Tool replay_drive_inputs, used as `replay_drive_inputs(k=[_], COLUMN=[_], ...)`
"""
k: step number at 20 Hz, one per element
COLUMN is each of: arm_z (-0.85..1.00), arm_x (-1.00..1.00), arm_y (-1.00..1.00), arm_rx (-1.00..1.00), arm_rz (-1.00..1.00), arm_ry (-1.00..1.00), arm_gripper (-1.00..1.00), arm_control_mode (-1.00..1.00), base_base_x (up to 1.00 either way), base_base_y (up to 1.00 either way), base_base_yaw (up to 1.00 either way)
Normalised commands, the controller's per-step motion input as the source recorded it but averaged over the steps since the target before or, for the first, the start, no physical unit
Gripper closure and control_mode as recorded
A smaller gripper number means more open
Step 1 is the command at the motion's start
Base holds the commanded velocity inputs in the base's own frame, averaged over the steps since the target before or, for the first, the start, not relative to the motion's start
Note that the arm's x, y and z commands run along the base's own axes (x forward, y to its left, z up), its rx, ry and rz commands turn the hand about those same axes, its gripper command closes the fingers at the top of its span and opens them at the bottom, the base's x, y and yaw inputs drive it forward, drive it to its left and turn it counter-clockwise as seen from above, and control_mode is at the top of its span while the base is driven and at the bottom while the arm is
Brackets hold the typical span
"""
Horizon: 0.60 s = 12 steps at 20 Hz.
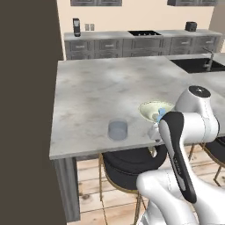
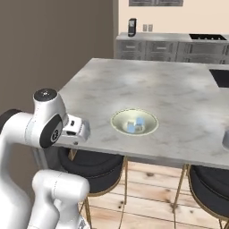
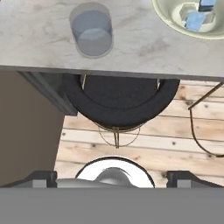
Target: There are four ice cubes in the ice bowl. Place two ice cubes in each glass of water.
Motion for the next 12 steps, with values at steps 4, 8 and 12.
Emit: replay_drive_inputs(k=[4, 8, 12], arm_z=[0.0, 0.0, 0.0], arm_x=[0.0, 0.0, 0.0], arm_y=[0.0, 0.0, 0.0], arm_rx=[0.0, 0.0, 0.0], arm_rz=[0.0, 0.0, 0.0], arm_ry=[0.0, 0.0, 0.0], arm_gripper=[-1.0, -1.0, -1.0], arm_control_mode=[1.0, 1.0, 1.0], base_base_x=[0.0, 0.0, 0.09], base_base_y=[-0.72, -0.66, -0.53], base_base_yaw=[0.0, 0.0, 0.0])
